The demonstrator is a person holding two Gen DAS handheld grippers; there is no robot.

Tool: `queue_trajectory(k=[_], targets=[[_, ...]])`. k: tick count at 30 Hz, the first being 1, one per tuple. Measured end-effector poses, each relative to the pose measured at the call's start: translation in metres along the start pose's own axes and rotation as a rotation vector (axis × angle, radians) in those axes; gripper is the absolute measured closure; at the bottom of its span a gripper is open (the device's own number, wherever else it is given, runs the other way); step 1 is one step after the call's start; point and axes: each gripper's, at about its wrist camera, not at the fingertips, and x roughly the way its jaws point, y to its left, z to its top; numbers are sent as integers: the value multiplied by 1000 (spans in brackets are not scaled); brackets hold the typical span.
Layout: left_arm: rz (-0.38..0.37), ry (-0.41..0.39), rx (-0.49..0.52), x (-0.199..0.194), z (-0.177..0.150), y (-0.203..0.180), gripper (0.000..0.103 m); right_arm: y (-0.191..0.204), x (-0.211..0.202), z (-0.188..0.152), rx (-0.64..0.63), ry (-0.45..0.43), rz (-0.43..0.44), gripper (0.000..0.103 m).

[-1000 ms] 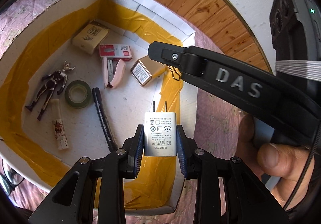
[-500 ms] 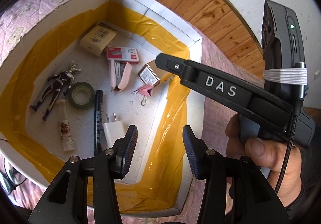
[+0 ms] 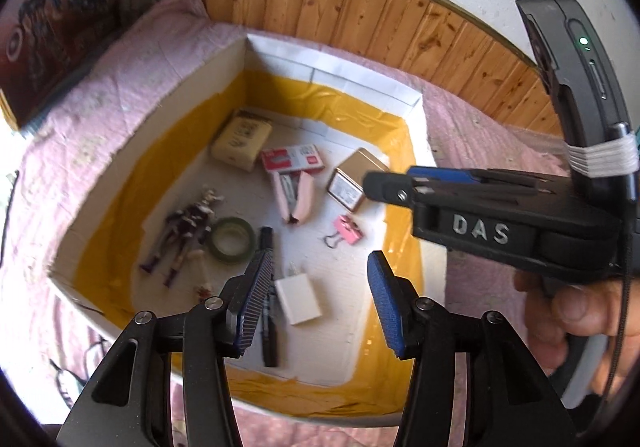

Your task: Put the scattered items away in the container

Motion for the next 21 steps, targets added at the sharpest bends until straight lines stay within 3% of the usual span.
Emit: queue_trajectory(k=[10,15,21], targets=[[84,-57,51,-24,-7,5,47,26,-40,-26,-114,-13,-60,55],[112,-112,61,-43,-12,10,39,38,-65,-39,-173,-51,-115,53],[124,-142,58,-60,-22,17,38,51,-68,-61,-261,-5,-172,50]])
